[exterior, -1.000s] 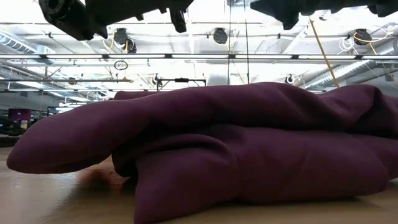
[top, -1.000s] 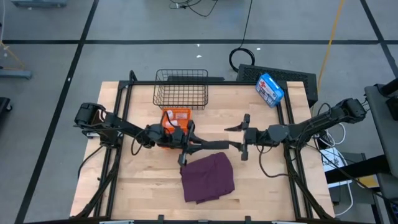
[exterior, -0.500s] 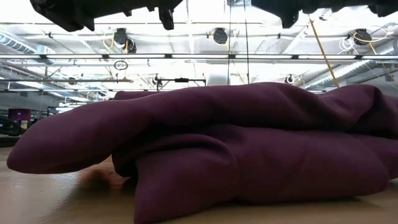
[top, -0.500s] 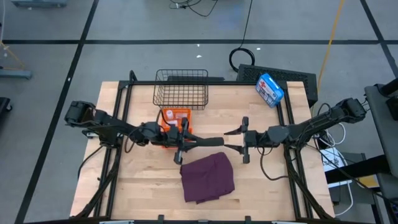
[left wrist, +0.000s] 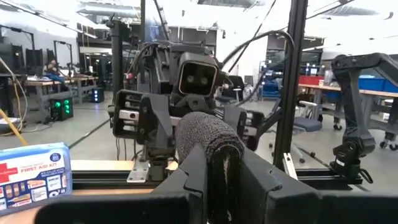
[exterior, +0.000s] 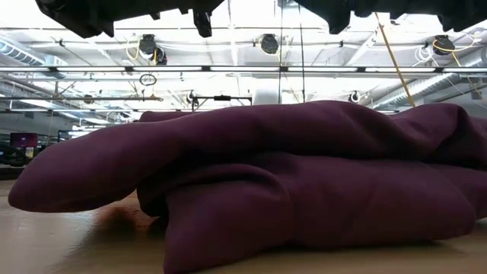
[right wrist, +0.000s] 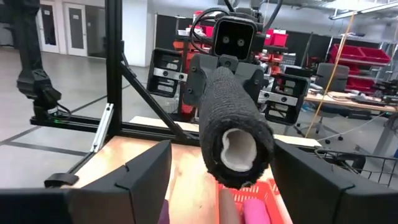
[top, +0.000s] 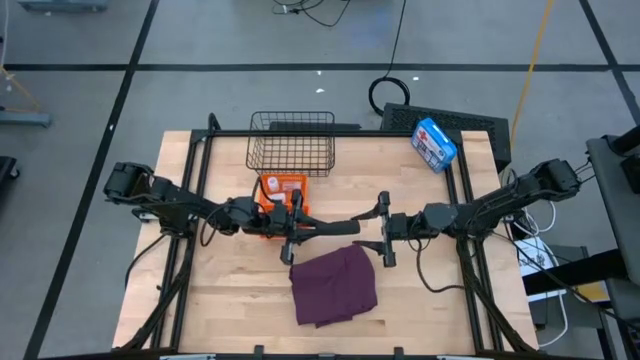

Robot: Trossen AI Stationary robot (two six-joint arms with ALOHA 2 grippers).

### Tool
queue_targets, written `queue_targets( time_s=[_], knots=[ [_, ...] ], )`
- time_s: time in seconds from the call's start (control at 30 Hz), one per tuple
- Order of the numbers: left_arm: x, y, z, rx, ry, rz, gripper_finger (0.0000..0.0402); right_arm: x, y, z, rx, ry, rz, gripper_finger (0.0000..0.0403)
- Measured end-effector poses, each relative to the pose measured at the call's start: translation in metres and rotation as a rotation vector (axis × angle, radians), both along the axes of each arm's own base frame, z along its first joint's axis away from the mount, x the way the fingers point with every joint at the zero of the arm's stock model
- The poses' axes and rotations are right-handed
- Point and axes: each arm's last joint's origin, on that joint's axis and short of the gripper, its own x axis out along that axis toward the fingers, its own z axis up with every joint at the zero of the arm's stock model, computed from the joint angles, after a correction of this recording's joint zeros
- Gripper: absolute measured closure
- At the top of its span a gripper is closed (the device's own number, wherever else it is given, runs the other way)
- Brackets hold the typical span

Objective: Pick & place medical supplies in basket/bin
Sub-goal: Put the black bandage into the bottom orange bin

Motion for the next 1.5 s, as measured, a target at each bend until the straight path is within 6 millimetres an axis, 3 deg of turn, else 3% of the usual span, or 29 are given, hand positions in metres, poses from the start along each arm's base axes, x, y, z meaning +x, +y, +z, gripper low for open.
queue_targets(
  time_s=[0.43, 0.57, 0.83, 1.0, 1.13, 1.5],
  knots=[
    [-0.0012, -0.0055, 0.0012, 0.002, -0.013, -0.017, 0.0354, 0.0075, -0.0015, -0.0063, -0.028, -0.013, -0.012, 0.0257],
    [-0.0011, -0.0055, 0.0011, 0.003, -0.013, -0.018, 0.0354, 0.0073, -0.0007, -0.0063, -0.027, -0.013, -0.008, 0.0249],
    [-0.0009, -0.0058, -0.0001, 0.006, 0.001, -0.02, 0.0354, 0.0066, 0.0001, -0.0013, -0.016, -0.065, 0.017, 0.0183],
    [-0.0007, -0.0059, -0.0009, 0.007, 0.01, -0.02, 0.0354, 0.0071, -0.0017, -0.0013, -0.002, -0.063, 0.01, 0.0182],
    [-0.0007, -0.0058, -0.0012, 0.012, 0.013, -0.019, 0.0354, 0.0076, -0.0034, -0.0019, 0.007, -0.056, 0.007, 0.0218],
    [-0.0004, -0.0057, -0.0025, 0.01, 0.027, -0.019, 0.0354, 0.008, -0.0034, -0.0054, -0.053, -0.024, 0.002, 0.0369]
  ],
)
